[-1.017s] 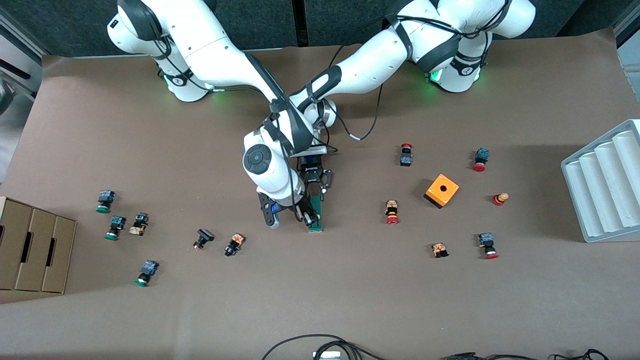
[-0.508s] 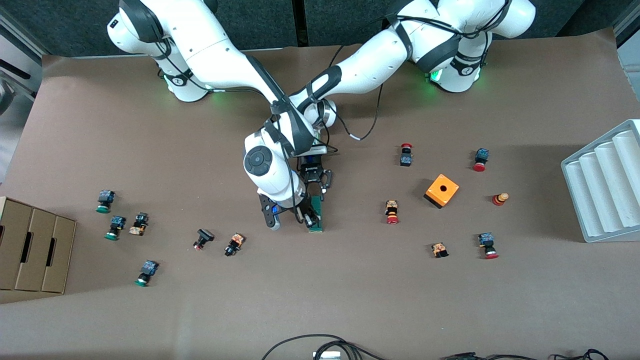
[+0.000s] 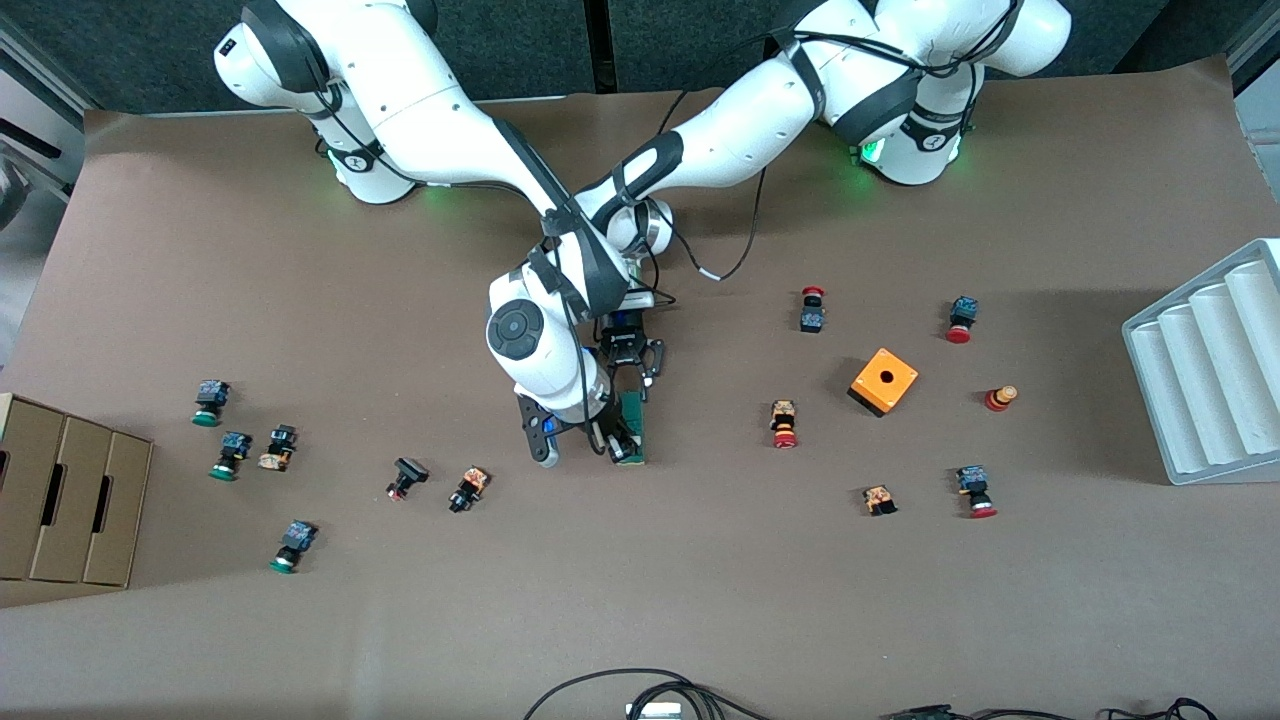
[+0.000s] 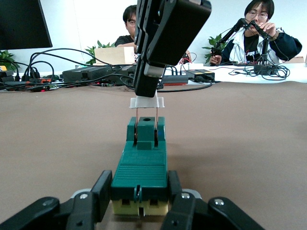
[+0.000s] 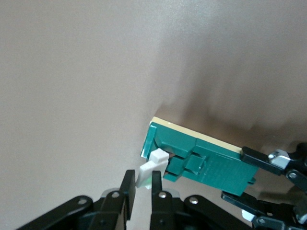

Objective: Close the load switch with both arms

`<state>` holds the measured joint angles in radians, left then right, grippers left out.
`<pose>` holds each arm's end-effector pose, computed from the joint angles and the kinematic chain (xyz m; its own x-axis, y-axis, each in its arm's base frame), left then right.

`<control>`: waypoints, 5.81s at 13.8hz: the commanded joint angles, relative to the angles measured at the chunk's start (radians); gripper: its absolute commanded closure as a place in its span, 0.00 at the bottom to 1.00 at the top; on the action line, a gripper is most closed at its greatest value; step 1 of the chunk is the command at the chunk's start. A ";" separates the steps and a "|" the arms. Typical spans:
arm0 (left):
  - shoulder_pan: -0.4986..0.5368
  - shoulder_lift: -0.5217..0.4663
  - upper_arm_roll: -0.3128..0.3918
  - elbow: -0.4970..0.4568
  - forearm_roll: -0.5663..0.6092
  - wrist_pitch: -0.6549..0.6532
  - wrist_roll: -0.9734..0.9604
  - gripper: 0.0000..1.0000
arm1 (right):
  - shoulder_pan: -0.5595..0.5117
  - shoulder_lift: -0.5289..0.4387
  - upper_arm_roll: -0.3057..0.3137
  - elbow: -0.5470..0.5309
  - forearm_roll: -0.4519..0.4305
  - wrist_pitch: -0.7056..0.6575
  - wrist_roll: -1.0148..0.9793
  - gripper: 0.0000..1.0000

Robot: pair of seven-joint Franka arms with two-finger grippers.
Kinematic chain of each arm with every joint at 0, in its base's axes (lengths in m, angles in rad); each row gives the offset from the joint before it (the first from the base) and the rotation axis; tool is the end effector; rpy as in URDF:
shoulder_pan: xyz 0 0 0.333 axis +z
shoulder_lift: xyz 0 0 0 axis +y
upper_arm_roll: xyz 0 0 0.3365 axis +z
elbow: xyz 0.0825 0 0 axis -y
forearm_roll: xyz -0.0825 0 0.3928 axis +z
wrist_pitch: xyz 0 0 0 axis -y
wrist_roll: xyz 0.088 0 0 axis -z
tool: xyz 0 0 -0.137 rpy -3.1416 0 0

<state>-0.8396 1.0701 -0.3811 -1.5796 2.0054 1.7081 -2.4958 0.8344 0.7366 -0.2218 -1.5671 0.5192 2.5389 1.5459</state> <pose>0.3763 -0.5879 0.0462 0.2096 -0.0103 0.9777 0.0804 -0.9964 -0.0277 0.5998 0.4565 0.2233 0.3331 -0.9132 -0.2348 -0.9321 -0.2814 -0.2280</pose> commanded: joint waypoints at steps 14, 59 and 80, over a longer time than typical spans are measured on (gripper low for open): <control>-0.003 -0.015 0.005 -0.020 -0.004 -0.012 0.000 0.46 | -0.024 0.115 -0.004 0.104 0.035 -0.006 -0.010 0.80; 0.059 -0.628 -0.036 0.013 -0.858 0.153 0.788 0.00 | -0.761 -0.763 0.087 -0.114 -0.547 -0.824 -1.597 0.00; 0.593 -0.950 0.172 0.210 -1.839 0.145 2.115 0.00 | -0.753 -0.763 0.088 -0.116 -0.545 -0.833 -1.597 0.00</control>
<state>-0.2740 0.1358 -0.2726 -1.3739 0.2507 1.8521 -0.5033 0.0738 -0.0360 -0.1319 -1.7051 -0.0135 1.7177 -0.0444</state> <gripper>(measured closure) 0.000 0.000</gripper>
